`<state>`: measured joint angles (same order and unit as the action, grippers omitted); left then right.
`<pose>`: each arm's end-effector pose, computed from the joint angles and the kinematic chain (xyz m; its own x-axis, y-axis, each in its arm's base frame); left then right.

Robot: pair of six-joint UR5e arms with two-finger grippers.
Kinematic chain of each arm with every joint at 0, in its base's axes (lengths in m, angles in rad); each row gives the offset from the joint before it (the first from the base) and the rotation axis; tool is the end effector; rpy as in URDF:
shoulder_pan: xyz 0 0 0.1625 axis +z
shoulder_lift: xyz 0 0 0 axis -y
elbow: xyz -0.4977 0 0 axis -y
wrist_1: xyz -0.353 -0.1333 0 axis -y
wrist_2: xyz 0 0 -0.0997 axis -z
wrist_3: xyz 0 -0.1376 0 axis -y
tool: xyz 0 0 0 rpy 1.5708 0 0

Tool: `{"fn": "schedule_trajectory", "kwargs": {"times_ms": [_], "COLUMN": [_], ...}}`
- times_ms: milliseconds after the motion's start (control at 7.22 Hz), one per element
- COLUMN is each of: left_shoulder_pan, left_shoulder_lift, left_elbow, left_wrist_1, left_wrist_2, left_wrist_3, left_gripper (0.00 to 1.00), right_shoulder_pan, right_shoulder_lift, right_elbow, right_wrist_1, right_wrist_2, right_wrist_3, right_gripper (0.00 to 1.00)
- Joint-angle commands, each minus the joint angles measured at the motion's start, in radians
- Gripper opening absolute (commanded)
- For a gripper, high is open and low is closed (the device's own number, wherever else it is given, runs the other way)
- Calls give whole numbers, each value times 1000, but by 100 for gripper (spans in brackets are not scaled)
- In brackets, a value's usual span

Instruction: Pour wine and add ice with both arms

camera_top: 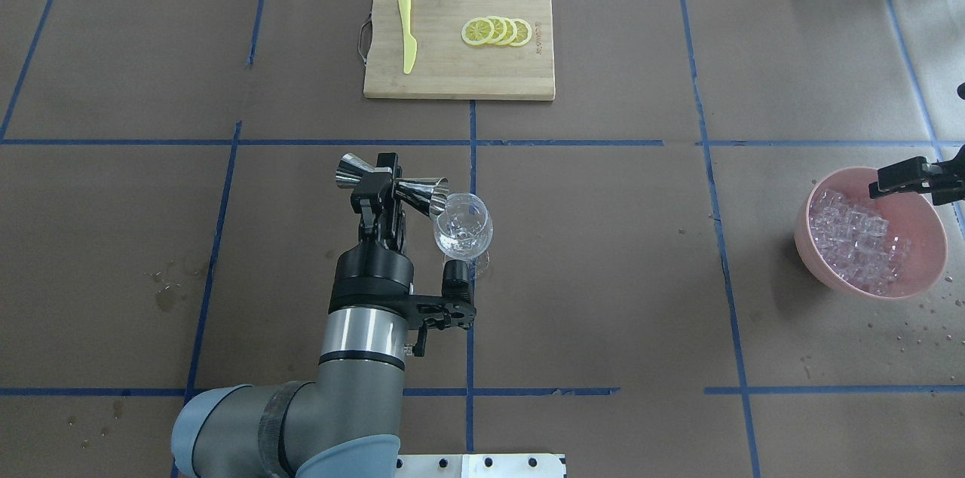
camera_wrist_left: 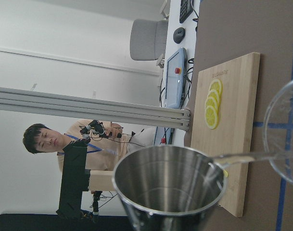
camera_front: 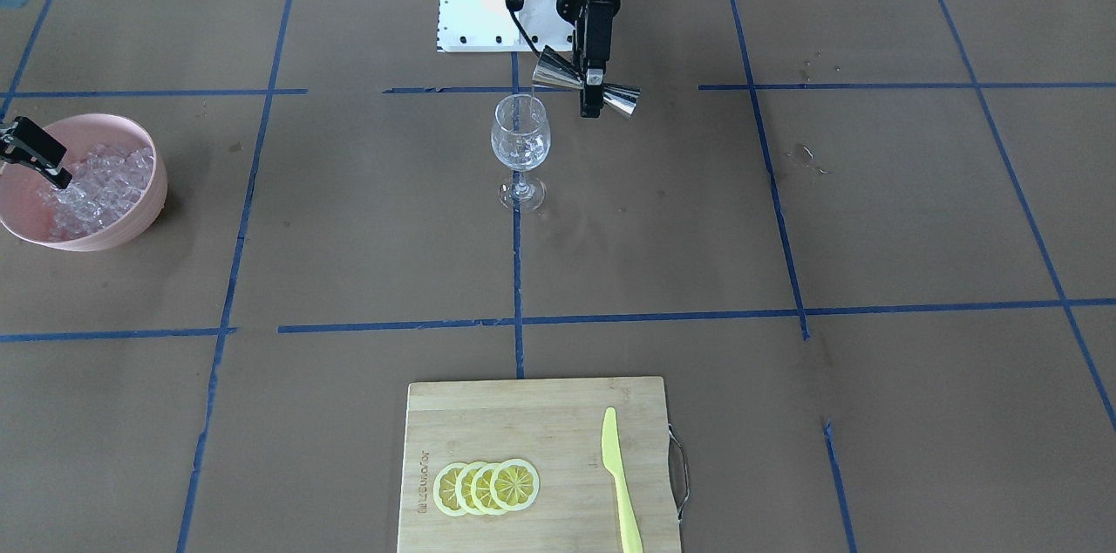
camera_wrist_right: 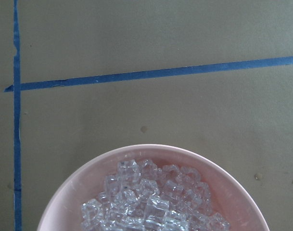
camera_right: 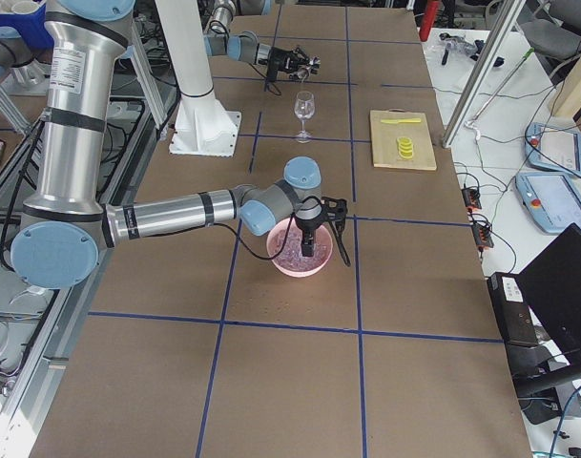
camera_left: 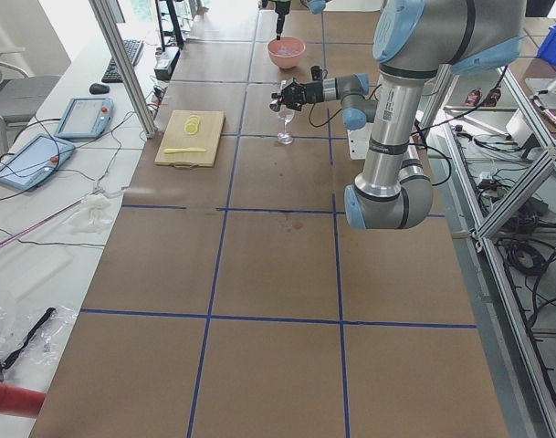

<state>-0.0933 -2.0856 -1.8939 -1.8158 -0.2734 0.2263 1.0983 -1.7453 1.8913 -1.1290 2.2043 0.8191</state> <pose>0.5336 -0.3169 0.2627 0.7450 0.1946 0.6380 -0.6505 0.0000 0.7595 -0.1392 -0.3863 0.6383 0.6647 0.0912 0.7415 -0.1565 0.9875 0.0188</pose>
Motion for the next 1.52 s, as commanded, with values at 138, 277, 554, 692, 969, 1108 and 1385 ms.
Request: {"fn": "schedule_trajectory", "kwargs": {"times_ms": [138,277,554,692,969,1108,1385], "left_shoulder_pan": [1,1,3,4,3,1,-2], "left_shoulder_lift": [-2,-2,-2,4,45,88,224], "left_elbow": [-1,-2,-7,1,1,-5,-7], "left_wrist_1": [0,-8,-38,-150,-256,-322,-521], "left_wrist_2": [3,3,3,2,3,3,3], "left_wrist_3": [13,13,2,-2,-2,-2,-2], "left_gripper": [0,0,0,0,0,0,0], "right_shoulder_pan": [0,0,0,0,0,0,0], "right_shoulder_lift": [1,1,6,6,6,6,4], "right_elbow": [-5,-5,-6,-6,-6,-8,-30], "right_wrist_1": [0,0,0,0,0,0,3], "right_wrist_2": [0,0,0,0,0,-2,-6], "right_wrist_3": [0,2,0,0,-1,-3,-8], "right_gripper": [100,100,100,100,100,100,100]}}
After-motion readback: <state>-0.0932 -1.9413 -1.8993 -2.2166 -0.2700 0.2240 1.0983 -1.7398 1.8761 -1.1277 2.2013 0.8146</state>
